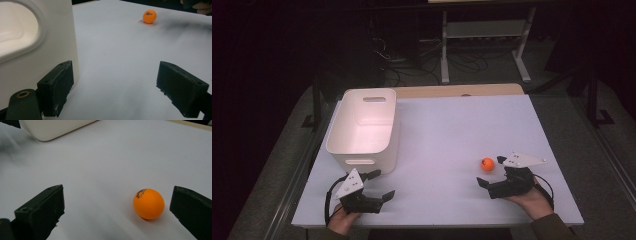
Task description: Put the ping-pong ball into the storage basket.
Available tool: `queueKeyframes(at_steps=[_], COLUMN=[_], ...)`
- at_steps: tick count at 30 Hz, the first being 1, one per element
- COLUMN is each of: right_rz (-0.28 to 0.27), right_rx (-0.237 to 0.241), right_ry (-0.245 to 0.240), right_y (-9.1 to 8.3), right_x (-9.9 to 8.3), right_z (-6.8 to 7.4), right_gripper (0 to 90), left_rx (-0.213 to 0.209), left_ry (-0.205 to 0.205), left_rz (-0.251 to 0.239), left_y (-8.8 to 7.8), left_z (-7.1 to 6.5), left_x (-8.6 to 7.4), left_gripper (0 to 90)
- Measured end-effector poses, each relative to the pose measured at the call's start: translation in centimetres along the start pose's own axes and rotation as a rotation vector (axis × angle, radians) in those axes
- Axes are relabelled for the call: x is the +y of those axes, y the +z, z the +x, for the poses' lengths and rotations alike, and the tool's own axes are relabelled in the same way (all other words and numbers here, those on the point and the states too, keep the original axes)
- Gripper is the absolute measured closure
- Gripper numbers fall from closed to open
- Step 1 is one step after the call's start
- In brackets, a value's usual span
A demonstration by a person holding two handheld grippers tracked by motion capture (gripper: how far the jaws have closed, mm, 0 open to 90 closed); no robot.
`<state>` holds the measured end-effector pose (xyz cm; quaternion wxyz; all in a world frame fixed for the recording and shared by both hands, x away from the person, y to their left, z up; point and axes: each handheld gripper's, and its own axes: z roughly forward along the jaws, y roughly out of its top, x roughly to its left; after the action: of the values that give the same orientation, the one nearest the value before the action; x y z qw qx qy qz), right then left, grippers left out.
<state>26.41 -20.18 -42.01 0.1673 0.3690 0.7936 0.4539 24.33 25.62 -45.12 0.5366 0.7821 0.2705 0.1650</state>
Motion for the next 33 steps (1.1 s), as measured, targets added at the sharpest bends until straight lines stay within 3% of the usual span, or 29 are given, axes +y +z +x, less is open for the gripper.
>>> queueKeyframes(at_steps=[17, 33], right_rz=[0.014, 0.01], right_rx=[0.013, 0.0], right_ry=[-0.009, -0.001], right_y=[0.5, 0.9], right_x=[1.0, 0.8], right_z=[-0.3, -1.2], right_gripper=[0.0, 0.0], left_rx=[0.001, 0.007], left_ry=[0.002, 0.007], left_rz=[0.005, 0.006], left_y=[0.0, 0.0], left_z=[0.1, 0.0], left_x=[0.0, 0.0], left_gripper=[14.1, 14.1])
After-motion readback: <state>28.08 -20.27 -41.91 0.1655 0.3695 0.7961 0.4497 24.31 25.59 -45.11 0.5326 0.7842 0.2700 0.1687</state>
